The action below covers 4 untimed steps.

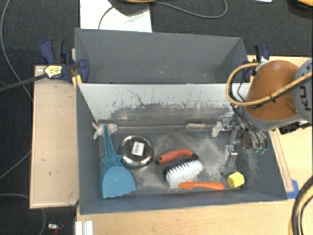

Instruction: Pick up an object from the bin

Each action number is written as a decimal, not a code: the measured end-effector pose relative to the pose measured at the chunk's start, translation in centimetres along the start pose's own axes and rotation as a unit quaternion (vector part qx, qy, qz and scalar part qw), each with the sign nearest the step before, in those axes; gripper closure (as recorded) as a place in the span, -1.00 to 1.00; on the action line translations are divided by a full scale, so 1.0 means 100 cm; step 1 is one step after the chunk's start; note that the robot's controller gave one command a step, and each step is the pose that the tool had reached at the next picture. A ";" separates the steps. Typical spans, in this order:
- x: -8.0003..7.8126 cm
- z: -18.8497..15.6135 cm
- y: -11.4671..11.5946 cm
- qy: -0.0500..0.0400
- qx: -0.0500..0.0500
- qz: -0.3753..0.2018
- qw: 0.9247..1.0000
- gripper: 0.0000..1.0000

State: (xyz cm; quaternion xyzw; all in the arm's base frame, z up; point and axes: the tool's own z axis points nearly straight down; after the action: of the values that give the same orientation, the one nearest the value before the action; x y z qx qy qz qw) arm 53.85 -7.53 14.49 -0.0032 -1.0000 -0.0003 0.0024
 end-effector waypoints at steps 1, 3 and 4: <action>-0.002 -0.004 0.000 -0.004 0.000 -0.001 1.000 -1.00; 0.015 0.021 0.087 -0.005 0.002 -0.126 0.992 -1.00; -0.010 0.038 0.133 -0.001 0.001 -0.024 1.000 -1.00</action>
Offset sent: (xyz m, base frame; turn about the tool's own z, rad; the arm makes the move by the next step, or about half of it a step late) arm -0.0002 0.0845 -0.0749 -0.2052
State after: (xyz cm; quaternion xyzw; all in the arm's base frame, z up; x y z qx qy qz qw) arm 54.95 5.74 10.73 0.0205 -0.9998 0.0007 0.0013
